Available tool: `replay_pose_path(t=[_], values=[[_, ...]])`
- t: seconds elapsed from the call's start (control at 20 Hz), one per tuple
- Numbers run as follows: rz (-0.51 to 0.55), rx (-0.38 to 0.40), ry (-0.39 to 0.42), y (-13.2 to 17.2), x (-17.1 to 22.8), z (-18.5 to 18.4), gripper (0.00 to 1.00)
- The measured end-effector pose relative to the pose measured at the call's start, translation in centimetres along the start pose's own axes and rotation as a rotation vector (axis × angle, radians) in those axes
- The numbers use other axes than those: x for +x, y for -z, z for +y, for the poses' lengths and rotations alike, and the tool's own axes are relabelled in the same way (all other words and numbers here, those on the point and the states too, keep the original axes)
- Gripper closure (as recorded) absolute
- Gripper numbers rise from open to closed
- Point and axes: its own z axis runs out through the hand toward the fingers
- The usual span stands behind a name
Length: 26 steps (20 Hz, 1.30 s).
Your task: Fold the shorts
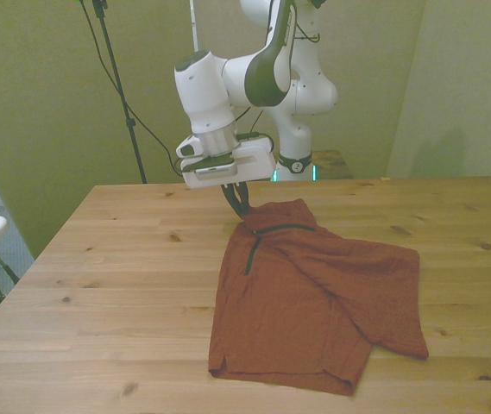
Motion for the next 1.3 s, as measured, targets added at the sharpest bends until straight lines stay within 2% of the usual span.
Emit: replay_pose_path(t=[0.15,0.4,0.9,1.0,1.1,1.3], values=[[-0.027,0.010,-0.002,-1.2,1.3,0.5,0.00],[-0.029,0.016,0.007,-0.4,1.4,0.3,0.00],[0.033,0.018,0.105,5.7,-3.6,-2.2,0.00],[0.102,-0.018,0.175,6.7,-6.2,-4.3,0.00],[0.172,-0.063,0.257,6.3,-10.8,-7.3,0.00],[0.327,-0.158,0.420,0.5,-20.7,-11.6,0.00]])
